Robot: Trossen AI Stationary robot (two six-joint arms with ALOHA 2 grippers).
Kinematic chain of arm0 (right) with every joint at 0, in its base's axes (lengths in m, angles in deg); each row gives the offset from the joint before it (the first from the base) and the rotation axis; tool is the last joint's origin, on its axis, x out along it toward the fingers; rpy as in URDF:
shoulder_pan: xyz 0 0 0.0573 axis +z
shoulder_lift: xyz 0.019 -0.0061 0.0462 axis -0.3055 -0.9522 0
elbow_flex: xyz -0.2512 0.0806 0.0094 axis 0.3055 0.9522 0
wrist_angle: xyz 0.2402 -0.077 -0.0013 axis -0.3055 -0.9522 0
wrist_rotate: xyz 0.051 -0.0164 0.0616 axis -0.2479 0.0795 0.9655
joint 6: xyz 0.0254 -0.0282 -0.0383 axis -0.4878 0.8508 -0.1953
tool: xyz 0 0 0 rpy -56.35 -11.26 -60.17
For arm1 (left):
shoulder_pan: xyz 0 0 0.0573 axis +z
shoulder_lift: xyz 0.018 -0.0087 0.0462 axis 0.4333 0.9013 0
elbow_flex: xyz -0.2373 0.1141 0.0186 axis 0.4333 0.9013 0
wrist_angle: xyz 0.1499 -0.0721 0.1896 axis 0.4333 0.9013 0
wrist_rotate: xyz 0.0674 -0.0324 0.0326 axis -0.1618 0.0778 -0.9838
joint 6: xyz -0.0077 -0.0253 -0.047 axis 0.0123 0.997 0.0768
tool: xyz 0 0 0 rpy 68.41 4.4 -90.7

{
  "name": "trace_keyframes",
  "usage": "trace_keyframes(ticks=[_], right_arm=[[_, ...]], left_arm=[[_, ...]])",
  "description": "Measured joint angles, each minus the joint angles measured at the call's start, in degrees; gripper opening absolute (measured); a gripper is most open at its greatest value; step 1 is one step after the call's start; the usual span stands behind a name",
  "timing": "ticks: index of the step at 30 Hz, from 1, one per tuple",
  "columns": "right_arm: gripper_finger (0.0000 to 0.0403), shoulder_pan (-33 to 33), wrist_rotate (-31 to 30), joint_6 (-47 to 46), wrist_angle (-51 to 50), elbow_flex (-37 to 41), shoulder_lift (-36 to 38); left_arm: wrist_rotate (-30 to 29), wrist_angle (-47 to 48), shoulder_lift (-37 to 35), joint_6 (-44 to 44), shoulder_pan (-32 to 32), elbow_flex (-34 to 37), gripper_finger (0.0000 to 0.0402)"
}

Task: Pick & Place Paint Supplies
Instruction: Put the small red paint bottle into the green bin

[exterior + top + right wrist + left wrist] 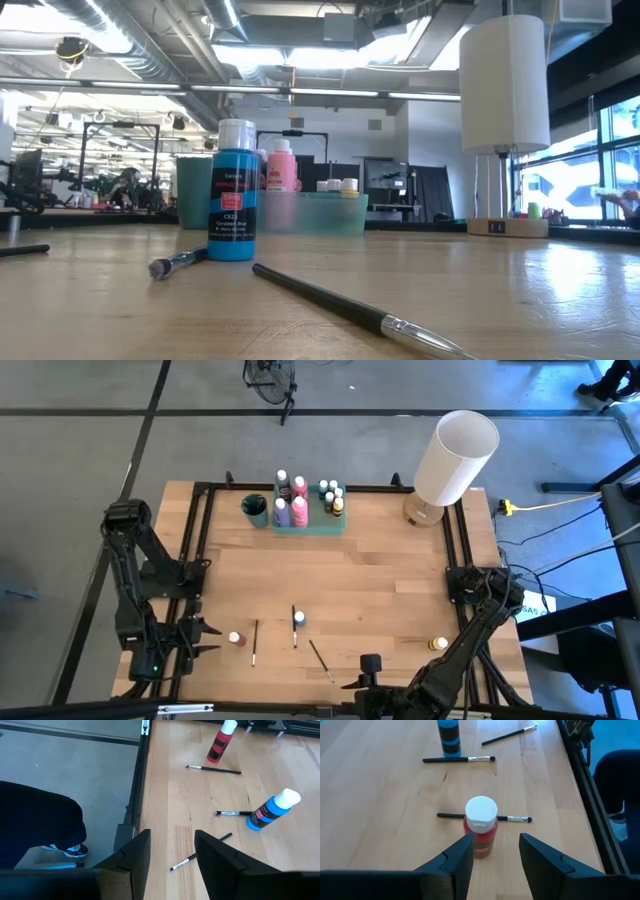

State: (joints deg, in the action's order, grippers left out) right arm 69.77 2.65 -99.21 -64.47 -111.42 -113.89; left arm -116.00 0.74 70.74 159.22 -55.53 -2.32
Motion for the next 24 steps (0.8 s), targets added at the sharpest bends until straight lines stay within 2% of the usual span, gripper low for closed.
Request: trace_keyframes(ticks=[5, 16, 20, 24], right_arm=[[0.0157, 0.0, 0.0, 0.0, -0.02, 0.0, 0.0], [0.0157, 0.0, 0.02, 0.0, -0.03, 0.0, 0.0], [0.0157, 0.0, 0.0, 0.0, -0.03, 0.0, 0.0], [0.0157, -0.09, 0.0, 0.13, -0.03, 0.0, 0.0]], left_arm=[[-0.02, -0.02, -0.02, 1.9, 0.0, 0.0, 0.0172], [-1.61, -0.02, -0.07, 3.37, 0.04, -0.02, 0.0259], [-3.0, 1.08, -0.68, -0.56, 0.49, -0.02, 0.0266], [0.25, 2.71, -4.31, -1.12, 3.84, 0.04, 0.0267]])
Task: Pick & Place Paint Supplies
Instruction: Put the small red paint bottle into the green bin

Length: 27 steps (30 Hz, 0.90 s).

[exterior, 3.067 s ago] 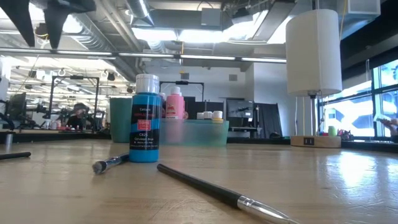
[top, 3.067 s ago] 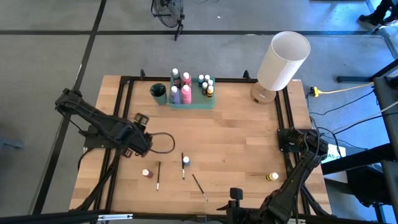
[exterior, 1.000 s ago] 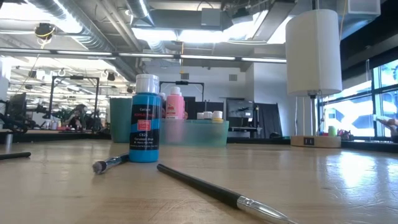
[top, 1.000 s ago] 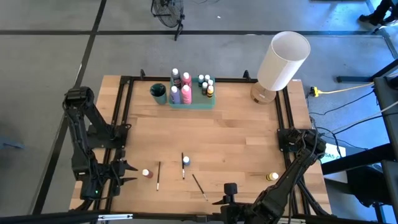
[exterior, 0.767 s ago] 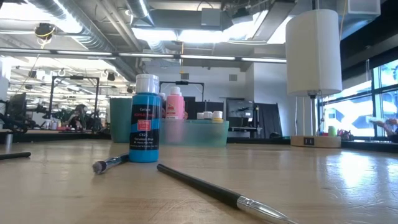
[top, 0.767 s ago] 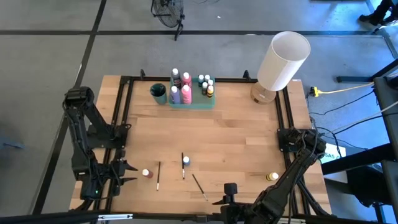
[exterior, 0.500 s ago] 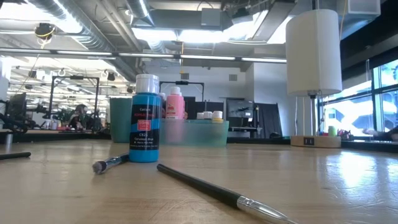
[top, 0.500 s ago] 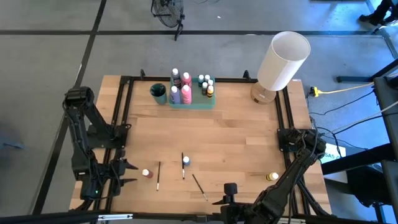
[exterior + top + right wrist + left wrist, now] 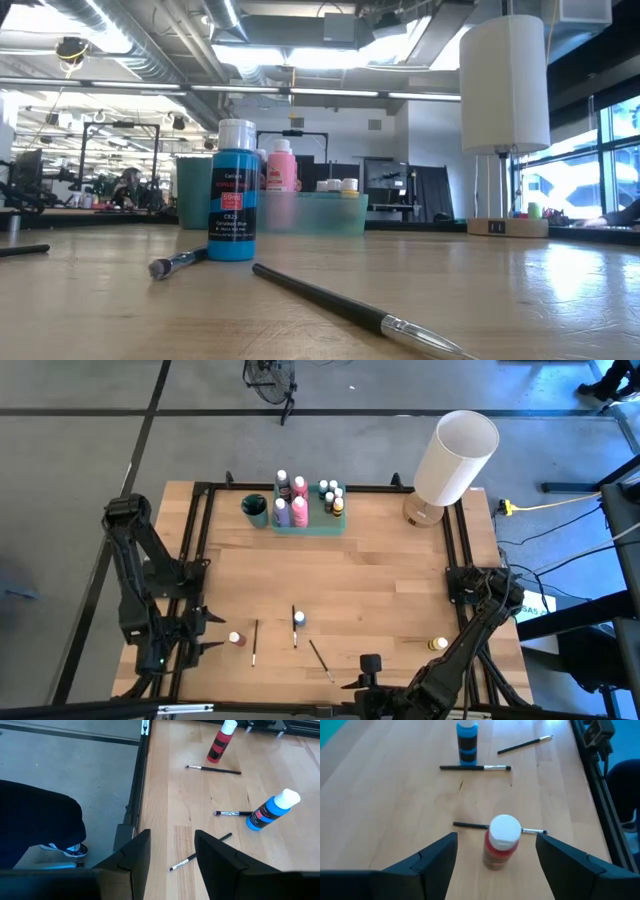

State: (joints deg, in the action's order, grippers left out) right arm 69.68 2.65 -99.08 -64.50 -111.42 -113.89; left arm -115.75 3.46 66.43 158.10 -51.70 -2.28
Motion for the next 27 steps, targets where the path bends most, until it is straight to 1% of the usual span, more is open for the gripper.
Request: trace_keyframes(ticks=[2, 6, 10, 14, 18, 23, 25, 27], right_arm=[[0.0157, -0.12, 0.0, 0.02, 0.0, 0.0, 0.0], [0.0157, -0.39, -0.02, 0.28, -0.02, 0.0, 0.0], [0.0157, -0.39, -0.02, 0.33, -0.07, 0.0, 0.0], [0.0157, -0.39, -0.02, 0.48, -0.2, 0.0, 0.0], [0.0157, -0.39, 0.27, 0.23, -0.2, 0.0, 0.0], [0.0157, -0.39, 0.44, 0.06, -0.2, 0.0, 0.0], [0.0157, -0.39, 0.44, 0.04, -0.2, 0.0, 0.0], [0.0157, -0.39, 0.44, 0.04, -0.2, 0.0, 0.0]], left_arm=[[1.85, 0.01, -1.66, -2.25, 2.01, 0.01, 0.0267], [2.15, -1.78, -3.74, -8.51, 5.3, 0.01, 0.0267], [2.8, -3.83, -3.11, -12.0, 7.37, 0.01, 0.0267], [6.82, -5.94, -1.0, -15.26, 8.93, -0.02, 0.0267], [7.4, -6.87, 0.43, -16.15, 9.1, -0.02, 0.0267], [10.64, -6.86, 0.48, -15.05, 8.79, -0.02, 0.0267], [10.68, -6.97, 0.48, -14.65, 8.37, -0.02, 0.0267], [10.02, -9.23, 0.4, -14.71, 8.02, 0.98, 0.0267]])
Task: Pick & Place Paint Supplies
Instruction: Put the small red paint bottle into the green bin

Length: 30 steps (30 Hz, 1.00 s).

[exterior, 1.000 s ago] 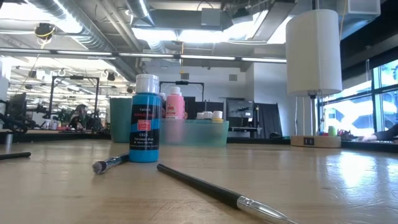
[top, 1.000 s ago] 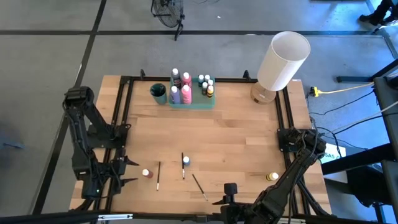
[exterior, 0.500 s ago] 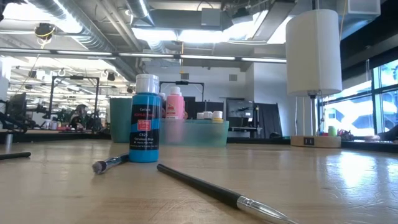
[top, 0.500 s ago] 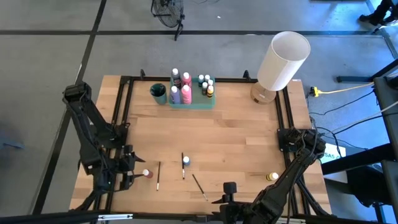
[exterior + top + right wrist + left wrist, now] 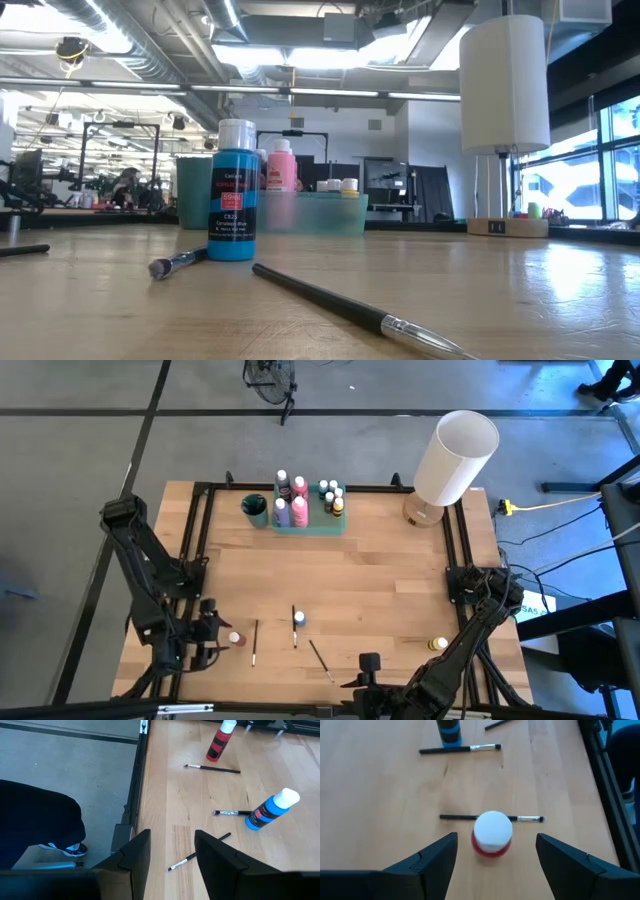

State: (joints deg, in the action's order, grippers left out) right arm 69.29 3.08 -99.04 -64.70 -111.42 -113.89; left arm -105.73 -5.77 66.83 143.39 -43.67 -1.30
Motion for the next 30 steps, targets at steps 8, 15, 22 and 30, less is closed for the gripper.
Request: trace_keyframes(ticks=[8, 15, 22, 30], right_arm=[[0.0157, 0.0, 0.0, -0.02, 0.0, 0.0, 0.0], [0.0157, 0.0, 0.0, 0.0, -0.02, 0.0, 0.0], [0.0157, 0.0, 0.0, 0.01, -0.2, 0.0, 0.0], [0.0157, -0.01, 0.0, 0.02, -0.2, 0.0, 0.0]], left_arm=[[-2.1, -10.66, -0.19, -2.32, -0.88, 7.08, 0.0267], [1.83, -10.65, -0.28, -0.85, 0.12, 7.09, 0.0267], [-0.8, -11.49, -0.09, -1.51, 0.51, 7.09, 0.0267], [-0.48, -12.27, -0.09, -1.91, 0.51, 7.11, 0.0267]])
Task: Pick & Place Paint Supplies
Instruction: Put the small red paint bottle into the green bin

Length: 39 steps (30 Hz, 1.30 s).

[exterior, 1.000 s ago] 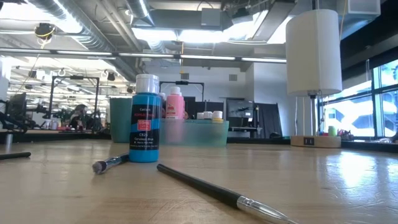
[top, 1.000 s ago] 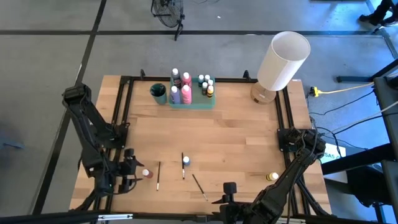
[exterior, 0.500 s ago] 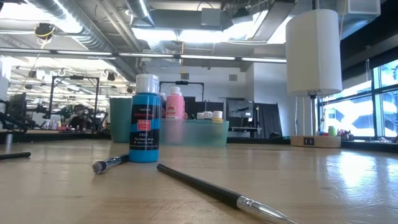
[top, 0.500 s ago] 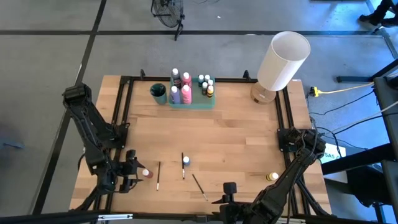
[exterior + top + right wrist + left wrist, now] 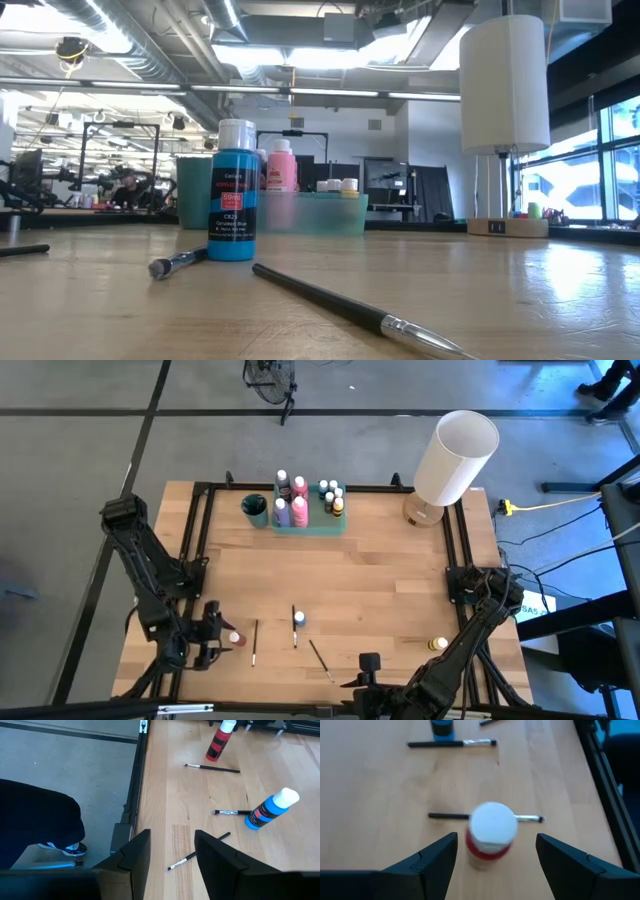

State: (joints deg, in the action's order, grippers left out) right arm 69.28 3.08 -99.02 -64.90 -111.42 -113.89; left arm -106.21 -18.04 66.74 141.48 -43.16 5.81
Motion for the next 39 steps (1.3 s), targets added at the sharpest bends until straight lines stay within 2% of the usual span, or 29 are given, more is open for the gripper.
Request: trace_keyframes(ticks=[6, 16, 30, 39], right_arm=[[0.0157, 0.0, 0.0, 0.0, 0.0, 0.0, 0.0], [0.0157, -0.01, 0.0, -0.02, 0.02, 0.0, 0.0], [0.0157, -0.01, 0.0, -0.2, 0.02, 0.0, 0.0], [0.0157, -0.01, -0.02, -0.2, 0.02, 0.0, 0.0]], left_arm=[[4.83, -0.89, 0.0, -1.91, 0.0, 0.0, 0.0267], [2.65, -2.05, 0.39, -1.49, 0.0, 0.0, 0.0267], [2.49, -1.93, 7.83, -1.49, 0.0, 0.0, 0.0267], [-1.42, -2.05, 8.33, -1.49, 0.02, 0.0, 0.0267]])
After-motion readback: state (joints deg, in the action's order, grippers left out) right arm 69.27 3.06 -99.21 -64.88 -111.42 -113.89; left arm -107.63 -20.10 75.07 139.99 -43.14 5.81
